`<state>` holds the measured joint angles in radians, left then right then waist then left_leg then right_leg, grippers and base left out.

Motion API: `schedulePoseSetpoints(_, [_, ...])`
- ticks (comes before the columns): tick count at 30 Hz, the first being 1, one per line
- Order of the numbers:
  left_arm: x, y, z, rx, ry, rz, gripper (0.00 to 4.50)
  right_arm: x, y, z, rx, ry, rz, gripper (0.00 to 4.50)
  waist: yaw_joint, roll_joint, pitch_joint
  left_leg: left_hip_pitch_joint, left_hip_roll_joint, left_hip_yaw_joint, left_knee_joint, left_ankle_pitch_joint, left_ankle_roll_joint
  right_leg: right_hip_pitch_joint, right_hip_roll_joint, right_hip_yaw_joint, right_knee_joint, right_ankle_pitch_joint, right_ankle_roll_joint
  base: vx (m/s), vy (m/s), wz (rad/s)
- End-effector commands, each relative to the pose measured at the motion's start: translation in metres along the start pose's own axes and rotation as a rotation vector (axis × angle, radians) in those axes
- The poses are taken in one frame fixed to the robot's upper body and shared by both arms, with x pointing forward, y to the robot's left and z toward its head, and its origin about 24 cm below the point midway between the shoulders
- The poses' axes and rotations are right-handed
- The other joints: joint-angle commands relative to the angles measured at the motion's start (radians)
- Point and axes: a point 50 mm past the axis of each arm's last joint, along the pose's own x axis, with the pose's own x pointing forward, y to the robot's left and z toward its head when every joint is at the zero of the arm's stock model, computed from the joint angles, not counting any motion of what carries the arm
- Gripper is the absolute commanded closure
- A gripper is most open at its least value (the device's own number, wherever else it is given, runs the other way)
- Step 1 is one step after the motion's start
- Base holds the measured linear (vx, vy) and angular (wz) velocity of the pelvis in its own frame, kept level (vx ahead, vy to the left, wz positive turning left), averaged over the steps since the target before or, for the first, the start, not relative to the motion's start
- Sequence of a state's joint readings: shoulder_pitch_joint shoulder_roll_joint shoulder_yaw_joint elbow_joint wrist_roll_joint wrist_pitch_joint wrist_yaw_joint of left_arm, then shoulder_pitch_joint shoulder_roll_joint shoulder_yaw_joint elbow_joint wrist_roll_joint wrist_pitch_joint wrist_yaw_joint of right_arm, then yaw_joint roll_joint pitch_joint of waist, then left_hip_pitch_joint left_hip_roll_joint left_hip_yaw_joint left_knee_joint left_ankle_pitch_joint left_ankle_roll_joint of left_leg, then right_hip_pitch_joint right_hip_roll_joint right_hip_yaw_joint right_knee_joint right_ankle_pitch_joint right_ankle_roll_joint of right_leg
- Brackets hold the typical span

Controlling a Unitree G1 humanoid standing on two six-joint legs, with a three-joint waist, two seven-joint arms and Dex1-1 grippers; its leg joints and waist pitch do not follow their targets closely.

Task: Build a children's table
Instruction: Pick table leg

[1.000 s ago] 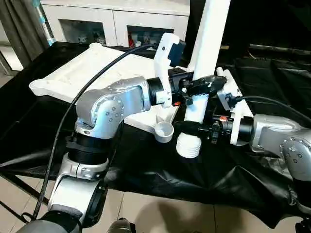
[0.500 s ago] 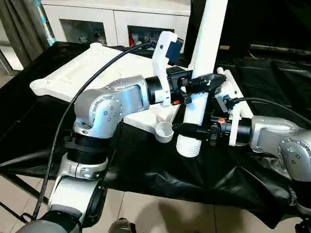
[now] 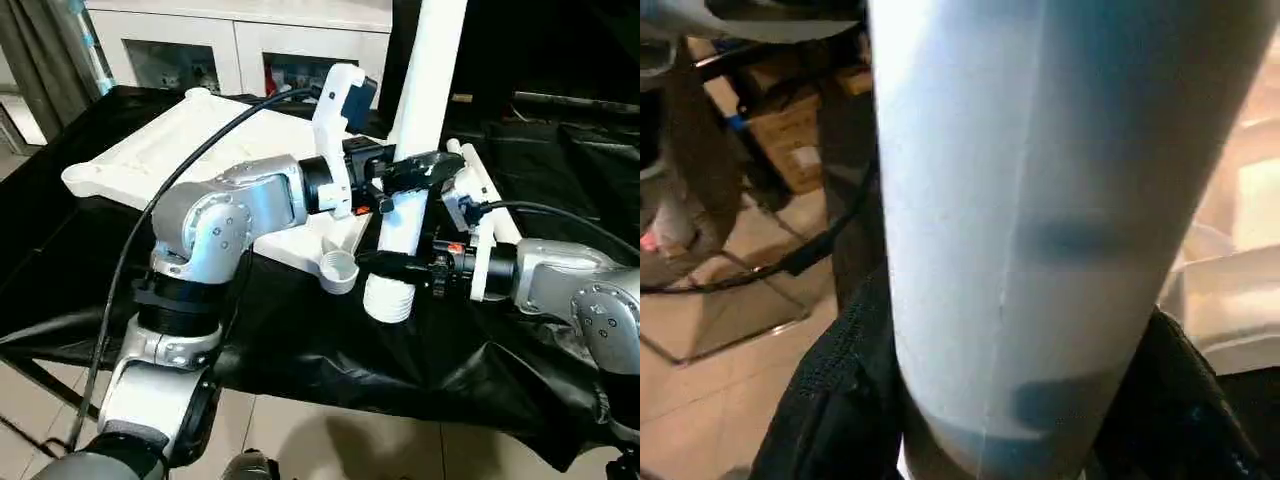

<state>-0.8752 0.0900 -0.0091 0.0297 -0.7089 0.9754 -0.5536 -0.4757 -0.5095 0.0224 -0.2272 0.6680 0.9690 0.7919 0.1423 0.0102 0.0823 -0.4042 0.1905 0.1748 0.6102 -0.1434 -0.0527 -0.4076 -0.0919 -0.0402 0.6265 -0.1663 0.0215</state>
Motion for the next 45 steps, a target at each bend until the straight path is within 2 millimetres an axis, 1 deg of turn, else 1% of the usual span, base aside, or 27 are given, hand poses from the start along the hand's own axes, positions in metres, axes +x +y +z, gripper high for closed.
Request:
schedulePoseSetpoints(1, [-0.002, 0.0, 0.012, 0.005, -0.048, 0.005, 1.74, -0.001, -0.002, 0.0, -0.001, -0.008, -0.018, 2.6, 0.001, -0.014, -0.096, 0.023, 0.016, -0.005, -0.065, -0.221, -0.031, 0.047, -0.037, 0.022, -0.079, -0.273, -0.172, 0.0, 0.0, 0.0])
schedulePoseSetpoints(4, [-0.005, 0.006, 0.021, 0.016, -0.169, 0.055, 1.49, 0.001, -0.002, 0.006, -0.002, -0.077, -0.035, 2.6, 0.0, -0.011, -0.096, 0.022, 0.017, -0.005, -0.065, -0.219, -0.028, 0.046, -0.037, 0.022, -0.08, -0.264, -0.173, 0.0, 0.0, 0.0])
schedulePoseSetpoints(6, [-0.007, 0.007, 0.027, 0.013, -0.24, 0.061, 1.29, 0.002, -0.002, 0.009, -0.001, -0.124, -0.05, 2.6, -0.002, -0.015, -0.097, 0.019, 0.017, -0.006, -0.066, -0.225, -0.029, 0.049, -0.039, 0.021, -0.082, -0.269, -0.174, 0.0, 0.0, 0.0])
schedulePoseSetpoints(7, [-0.009, 0.008, 0.03, 0.007, -0.28, 0.06, 1.29, 0.002, -0.002, 0.011, 0.0, -0.151, -0.06, 2.6, 0.0, -0.013, -0.098, 0.022, 0.018, -0.006, -0.066, -0.223, -0.028, 0.047, -0.04, 0.021, -0.081, -0.266, -0.174, 0.0, 0.0, 0.0])
schedulePoseSetpoints(9, [-0.017, 0.007, 0.039, -0.082, -0.422, 0.013, 1.2, 0.003, -0.004, 0.018, 0.03, -0.245, -0.107, 2.6, -0.002, -0.017, -0.098, 0.021, 0.017, -0.004, -0.065, -0.22, -0.027, 0.047, -0.04, 0.02, -0.079, -0.26, -0.188, 0.0, 0.0, 0.0])
schedulePoseSetpoints(11, [-0.022, 0.01, 0.043, -0.123, -0.481, 0.013, 1.2, 0.004, -0.007, 0.02, 0.055, -0.291, -0.149, 2.61, -0.002, -0.014, -0.098, 0.021, 0.017, -0.004, -0.064, -0.218, -0.026, 0.045, -0.037, 0.02, -0.075, -0.245, -0.195, 0.0, 0.0, 0.0])
schedulePoseSetpoints(15, [-0.032, 0.017, 0.045, -0.104, -0.506, 0.033, 1.2, 0.005, -0.016, 0.019, 0.088, -0.346, -0.263, 2.61, -0.005, -0.009, -0.097, 0.025, 0.015, -0.005, -0.069, -0.24, -0.039, 0.041, -0.035, 0.019, -0.082, -0.289, -0.157, 0.0, 0.0, 0.0])
schedulePoseSetpoints(18, [-0.034, 0.031, 0.033, 0.064, -0.345, 0.156, 1.2, 0.002, -0.024, 0.016, 0.073, -0.346, -0.375, 2.61, -0.007, -0.003, -0.097, 0.029, 0.016, -0.008, -0.075, -0.255, -0.056, 0.037, -0.031, 0.022, -0.084, -0.297, -0.119, 0.0, 0.0, 0.0])
schedulePoseSetpoints(19, [-0.035, 0.036, 0.029, 0.117, -0.295, 0.192, 1.2, 0.001, -0.026, 0.015, 0.06, -0.336, -0.405, 2.61, -0.006, -0.005, -0.096, 0.028, 0.017, -0.009, -0.078, -0.253, -0.057, 0.038, -0.032, 0.022, -0.088, -0.302, -0.106, 0.0, 0.0, 0.0])
schedulePoseSetpoints(20, [-0.036, 0.048, 0.017, 0.264, -0.145, 0.288, 1.2, 0.0, -0.031, 0.012, 0.018, -0.304, -0.479, 2.61, -0.005, -0.002, -0.097, 0.028, 0.018, -0.011, -0.081, -0.254, -0.075, 0.035, -0.03, 0.025, -0.087, -0.33, -0.039, 0.0, 0.0, 0.0])
schedulePoseSetpoints(21, [-0.045, 0.069, -0.004, 0.496, 0.123, 0.419, 1.2, -0.003, -0.038, 0.006, -0.057, -0.25, -0.577, 2.61, -0.008, -0.005, -0.096, 0.029, 0.016, -0.01, -0.083, -0.254, -0.082, 0.037, -0.032, 0.026, -0.086, -0.329, -0.037, 0.0, 0.0, 0.0])
schedulePoseSetpoints(22, [-0.049, 0.077, -0.014, 0.583, 0.228, 0.441, 1.2, -0.003, -0.039, 0.002, -0.071, -0.23, -0.604, 2.61, -0.002, -0.006, -0.097, 0.029, 0.018, -0.015, -0.084, -0.261, -0.092, 0.032, -0.034, 0.027, -0.095, -0.376, 0.016, 0.0, 0.0, 0.0])
schedulePoseSetpoints(23, [-0.053, 0.082, -0.02, 0.637, 0.295, 0.444, 1.2, -0.003, -0.04, 0.0, -0.074, -0.218, -0.618, 2.61, -0.004, -0.008, -0.095, 0.026, 0.014, -0.016, -0.087, -0.259, -0.091, 0.032, -0.033, 0.028, -0.099, -0.391, 0.039, 0.0, 0.0, 0.0])
schedulePoseSetpoints(24, [-0.057, 0.087, -0.029, 0.695, 0.371, 0.436, 1.2, -0.003, -0.041, -0.003, -0.071, -0.207, -0.633, 2.61, -0.006, -0.004, -0.1, 0.028, 0.014, -0.014, -0.088, -0.251, -0.1, 0.034, -0.035, 0.029, -0.097, -0.373, 0.043, 0.0, 0.0, 0.0])
schedulePoseSetpoints(25, [-0.057, 0.087, -0.029, 0.695, 0.371, 0.436, 1.2, -0.003, -0.041, -0.003, -0.071, -0.207, -0.633, 2.61, -0.01, -0.002, -0.107, 0.03, 0.017, -0.013, -0.087, -0.23, -0.104, 0.037, -0.036, 0.027, -0.083, -0.3, 0.001, 0.0, 0.0, 0.0])
schedulePoseSetpoints(26, [-0.068, 0.093, -0.051, 0.762, 0.551, 0.331, 1.2, -0.001, -0.038, -0.012, -0.09, -0.187, -0.608, 2.61, -0.005, -0.004, -0.111, 0.03, 0.019, -0.014, -0.084, -0.199, -0.091, 0.035, -0.036, 0.025, -0.082, -0.233, -0.042, 0.0, 0.0, 0.0])
schedulePoseSetpoints(28, [-0.081, 0.099, -0.067, 0.803, 0.72, 0.248, 1.2, -0.001, -0.035, -0.018, -0.104, -0.163, -0.606, 2.61, -0.011, -0.002, -0.111, 0.027, 0.019, -0.008, -0.08, -0.176, -0.084, 0.038, -0.033, 0.025, -0.064, -0.132, -0.101, 0.0, 0.0, 0.0])
schedulePoseSetpoints(31, [-0.092, 0.102, -0.075, 0.788, 0.827, 0.162, 1.2, -0.005, -0.034, -0.023, -0.063, -0.162, -0.616, 2.61, -0.012, -0.005, -0.11, 0.027, 0.018, -0.004, -0.078, -0.166, -0.062, 0.041, -0.037, 0.027, -0.061, -0.098, -0.144, 0.0, 0.0, 0.0])
schedulePoseSetpoints(32, [-0.094, 0.103, -0.076, 0.778, 0.85, 0.134, 1.2, -0.006, -0.034, -0.023, -0.057, -0.17, -0.616, 2.61, -0.012, -0.003, -0.108, 0.028, 0.019, -0.003, -0.079, -0.183, -0.057, 0.039, -0.04, 0.027, -0.061, -0.118, -0.167, 0.0, 0.0, 0.0])
schedulePoseSetpoints(35, [-0.098, 0.106, -0.079, 0.804, 0.913, 0.09, 1.2, -0.007, -0.033, -0.024, -0.064, -0.175, -0.616, 2.61, -0.011, -0.001, -0.103, 0.032, 0.022, -0.002, -0.081, -0.234, -0.06, 0.035, -0.042, 0.028, -0.068, -0.182, -0.173, 0.0, 0.0, 0.0])
schedulePoseSetpoints(36, [-0.099, 0.108, -0.08, 0.82, 0.934, 0.081, 1.2, -0.007, -0.032, -0.024, -0.07, -0.175, -0.614, 2.61, -0.012, 0.003, -0.098, 0.033, 0.022, -0.004, -0.085, -0.267, -0.067, 0.032, -0.043, 0.029, -0.073, -0.224, -0.166, 0.0, 0.0, 0.0])
schedulePoseSetpoints(37, [-0.099, 0.108, -0.08, 0.82, 0.934, 0.081, 1.2, -0.007, -0.032, -0.024, -0.07, -0.175, -0.614, 2.61, -0.012, 0.001, -0.097, 0.035, 0.022, -0.003, -0.086, -0.287, -0.07, 0.031, -0.043, 0.03, -0.077, -0.251, -0.159, 0.0, 0.0, 0.0])
schedulePoseSetpoints(38, [-0.097, 0.112, -0.079, 0.84, 0.932, 0.104, 1.2, -0.007, -0.031, -0.025, -0.074, -0.174, -0.611, 2.61, -0.014, -0.001, -0.096, 0.033, 0.022, -0.006, -0.088, -0.304, -0.078, 0.035, -0.046, 0.03, -0.077, -0.279, -0.151, 0.0, 0.0, 0.0])
schedulePoseSetpoints(39, [-0.092, 0.118, -0.078, 0.876, 0.908, 0.149, 1.2, -0.007, -0.03, -0.025, -0.078, -0.176, -0.607, 2.61, -0.014, 0.0, -0.094, 0.038, 0.021, -0.004, -0.086, -0.324, -0.079, 0.029, -0.042, 0.031, -0.084, -0.299, -0.141, 0.0, 0.0, 0.0])
schedulePoseSetpoints(40, [-0.088, 0.12, -0.076, 0.892, 0.886, 0.183, 1.2, -0.007, -0.029, -0.025, -0.079, -0.177, -0.606, 2.61, -0.013, 0.0, -0.095, 0.04, 0.021, -0.007, -0.087, -0.337, -0.081, 0.032, -0.046, 0.031, -0.084, -0.308, -0.141, 0.0, 0.0, 0.0])
schedulePoseSetpoints(44, [-0.08, 0.122, -0.079, 0.866, 0.843, 0.181, 1.2, -0.007, -0.028, -0.025, -0.076, -0.18, -0.601, 2.61, -0.013, -0.005, -0.096, 0.033, 0.02, -0.008, -0.088, -0.319, -0.073, 0.039, -0.048, 0.029, -0.086, -0.309, -0.148, 0.0, 0.0, 0.0])
schedulePoseSetpoints(45, [-0.08, 0.123, -0.082, 0.868, 0.863, 0.178, 1.2, -0.007, -0.027, -0.026, -0.075, -0.18, -0.599, 2.61, -0.012, -0.002, -0.097, 0.035, 0.022, -0.009, -0.086, -0.312, -0.069, 0.037, -0.049, 0.029, -0.085, -0.3, -0.153, 0.0, 0.0, 0.0])
